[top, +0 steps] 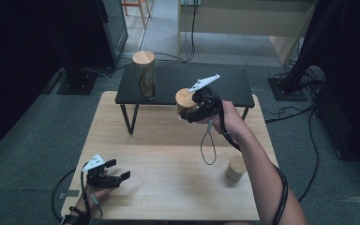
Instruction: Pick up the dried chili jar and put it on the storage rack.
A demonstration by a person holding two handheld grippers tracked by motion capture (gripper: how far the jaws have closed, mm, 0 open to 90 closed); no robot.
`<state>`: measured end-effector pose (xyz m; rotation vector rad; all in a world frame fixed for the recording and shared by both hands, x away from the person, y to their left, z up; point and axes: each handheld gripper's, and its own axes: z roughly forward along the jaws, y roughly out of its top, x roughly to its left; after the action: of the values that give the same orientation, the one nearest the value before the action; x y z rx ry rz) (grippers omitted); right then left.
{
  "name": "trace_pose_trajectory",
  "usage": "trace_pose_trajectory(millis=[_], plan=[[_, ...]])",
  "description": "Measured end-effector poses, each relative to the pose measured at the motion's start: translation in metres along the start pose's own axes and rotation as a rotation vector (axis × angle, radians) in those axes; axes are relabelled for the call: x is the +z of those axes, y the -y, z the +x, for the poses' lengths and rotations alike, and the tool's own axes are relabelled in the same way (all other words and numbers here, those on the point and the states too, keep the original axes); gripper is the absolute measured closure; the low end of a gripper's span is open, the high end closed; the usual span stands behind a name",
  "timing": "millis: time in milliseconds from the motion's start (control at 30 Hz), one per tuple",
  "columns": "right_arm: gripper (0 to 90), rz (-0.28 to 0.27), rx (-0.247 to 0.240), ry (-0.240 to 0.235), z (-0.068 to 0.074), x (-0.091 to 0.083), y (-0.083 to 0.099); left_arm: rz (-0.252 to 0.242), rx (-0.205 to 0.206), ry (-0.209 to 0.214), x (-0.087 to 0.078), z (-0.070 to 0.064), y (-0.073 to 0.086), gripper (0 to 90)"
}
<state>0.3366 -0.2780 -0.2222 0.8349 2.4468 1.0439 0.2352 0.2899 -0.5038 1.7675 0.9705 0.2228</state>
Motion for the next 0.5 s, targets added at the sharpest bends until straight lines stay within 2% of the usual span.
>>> trace_pose_trajectory(millis=[500], plan=[[25.7,0.038,0.023,0.026,-0.027,0.014,-0.023,0.011,0.009,0.005,0.001,0.001,-0.002,2.2]])
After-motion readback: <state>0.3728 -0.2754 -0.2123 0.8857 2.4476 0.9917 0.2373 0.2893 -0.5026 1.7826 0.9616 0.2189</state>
